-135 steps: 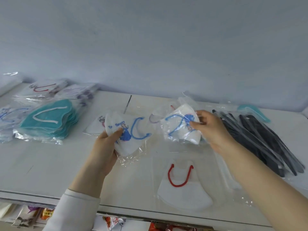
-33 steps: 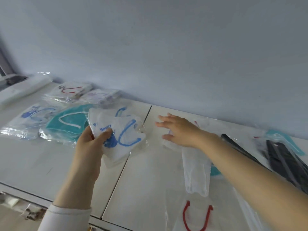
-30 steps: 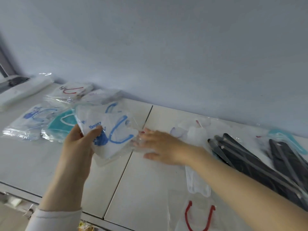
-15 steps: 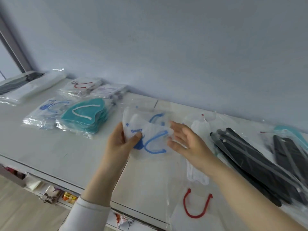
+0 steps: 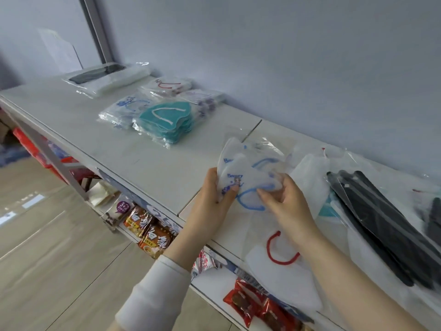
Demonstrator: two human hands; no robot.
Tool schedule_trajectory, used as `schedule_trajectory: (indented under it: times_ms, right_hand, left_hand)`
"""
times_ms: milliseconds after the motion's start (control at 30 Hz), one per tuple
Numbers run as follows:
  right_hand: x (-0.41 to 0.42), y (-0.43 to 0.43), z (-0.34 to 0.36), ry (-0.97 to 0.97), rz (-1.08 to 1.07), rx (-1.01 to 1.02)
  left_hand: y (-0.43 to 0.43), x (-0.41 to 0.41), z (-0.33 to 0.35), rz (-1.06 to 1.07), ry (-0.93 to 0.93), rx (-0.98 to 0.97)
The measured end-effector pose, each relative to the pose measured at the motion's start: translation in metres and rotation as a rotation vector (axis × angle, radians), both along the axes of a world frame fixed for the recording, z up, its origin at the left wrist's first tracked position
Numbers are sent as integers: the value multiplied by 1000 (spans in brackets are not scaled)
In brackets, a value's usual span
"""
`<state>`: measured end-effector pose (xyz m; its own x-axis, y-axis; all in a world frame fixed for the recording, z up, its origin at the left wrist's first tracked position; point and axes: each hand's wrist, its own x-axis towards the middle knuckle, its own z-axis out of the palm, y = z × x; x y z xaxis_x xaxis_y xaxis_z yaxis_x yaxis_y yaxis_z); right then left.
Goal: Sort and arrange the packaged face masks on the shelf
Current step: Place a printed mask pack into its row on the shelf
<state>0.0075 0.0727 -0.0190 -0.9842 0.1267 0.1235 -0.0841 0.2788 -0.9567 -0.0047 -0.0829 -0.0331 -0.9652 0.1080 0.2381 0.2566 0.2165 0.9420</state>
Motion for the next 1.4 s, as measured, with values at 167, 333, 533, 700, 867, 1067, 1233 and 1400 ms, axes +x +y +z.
schedule_trajectory:
  times_ms: [167, 333, 533, 700, 867, 1067, 1233, 1400]
  right_hand:
    - [7, -19, 24, 38, 12, 5]
    - [19, -87, 35, 4, 133, -31]
    - [32, -221, -1, -238, 312, -150]
    - [61, -356, -48, -506, 478, -305]
    - [90, -459, -108, -700, 501, -253]
    - [104, -527, -151, -864, 473, -168]
    - [71, -568, -164, -875, 456, -140]
    - [-2, -604, -157, -774, 439, -173]
  left_hand:
    - [-25, 21, 15, 70, 58, -35]
    - [-88, 53, 19, 160, 5, 145]
    - [-216, 92, -9, 347, -132, 339]
    - [-344, 145, -51, 558, -267, 396]
    - [-430, 197, -99, 716, -473, 490]
    - [-484, 218, -139, 876, -639, 536]
    - [-522, 185, -154, 930, -688, 547]
    - [-572, 105, -142, 854, -632, 459]
